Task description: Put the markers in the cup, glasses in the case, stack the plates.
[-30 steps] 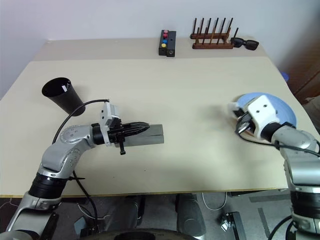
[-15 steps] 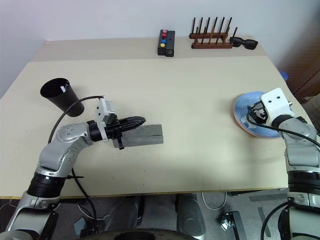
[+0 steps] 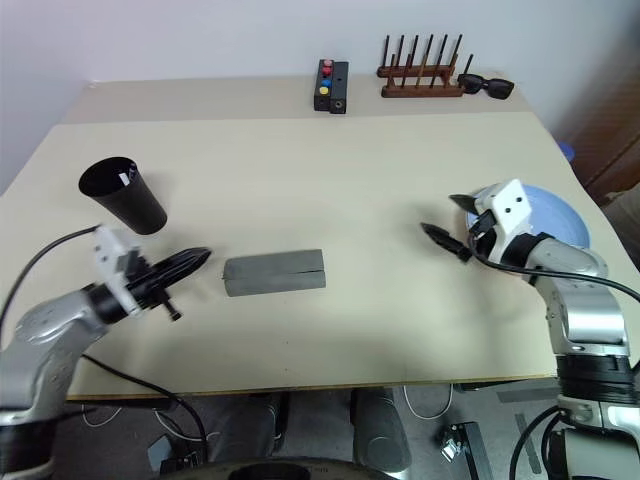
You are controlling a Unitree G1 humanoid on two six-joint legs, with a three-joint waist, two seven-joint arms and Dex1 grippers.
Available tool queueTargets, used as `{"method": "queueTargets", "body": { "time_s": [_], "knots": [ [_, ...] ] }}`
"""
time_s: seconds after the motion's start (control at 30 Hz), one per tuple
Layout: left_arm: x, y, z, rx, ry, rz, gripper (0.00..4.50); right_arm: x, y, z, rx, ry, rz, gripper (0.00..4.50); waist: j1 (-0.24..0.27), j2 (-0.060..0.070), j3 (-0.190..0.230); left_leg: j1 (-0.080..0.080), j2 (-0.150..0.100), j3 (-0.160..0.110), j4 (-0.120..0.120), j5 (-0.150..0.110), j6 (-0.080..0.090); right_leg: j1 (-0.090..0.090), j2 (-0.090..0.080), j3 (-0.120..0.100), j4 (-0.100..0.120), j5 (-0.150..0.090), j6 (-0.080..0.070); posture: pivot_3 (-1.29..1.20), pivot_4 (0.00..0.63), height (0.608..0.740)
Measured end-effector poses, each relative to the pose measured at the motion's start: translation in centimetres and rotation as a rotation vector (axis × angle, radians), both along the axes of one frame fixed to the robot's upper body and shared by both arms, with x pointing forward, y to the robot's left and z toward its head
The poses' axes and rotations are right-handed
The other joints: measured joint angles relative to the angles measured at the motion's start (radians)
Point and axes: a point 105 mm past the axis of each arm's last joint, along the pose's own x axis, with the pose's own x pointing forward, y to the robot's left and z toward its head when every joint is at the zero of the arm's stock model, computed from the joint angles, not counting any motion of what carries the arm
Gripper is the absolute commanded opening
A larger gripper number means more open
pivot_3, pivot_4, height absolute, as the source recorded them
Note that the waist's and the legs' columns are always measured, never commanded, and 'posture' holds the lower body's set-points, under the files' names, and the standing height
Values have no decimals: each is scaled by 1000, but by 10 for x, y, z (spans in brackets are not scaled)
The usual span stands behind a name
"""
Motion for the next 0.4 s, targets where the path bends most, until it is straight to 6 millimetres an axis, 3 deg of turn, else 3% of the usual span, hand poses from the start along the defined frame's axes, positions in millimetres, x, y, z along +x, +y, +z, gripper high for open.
{"method": "queueTargets", "body": {
  "time_s": [0.13, 0.4],
  "knots": [
    [-7, 27, -2, 37, -5, 93, 102, 8, 9, 3, 22, -11, 38, 3842, 10, 0, 0, -1, 0, 0, 2, 0, 0, 1, -1, -1, -1, -2, 3, 0, 150, 740],
    [-9, 36, -2, 68, -30, 154, 102, 18, 16, -2, 29, 7, 72, 3842, 4, 0, 0, -2, 0, 1, 0, 0, 0, 0, -1, -1, -2, 1, -1, 0, 150, 740]
  ]
}}
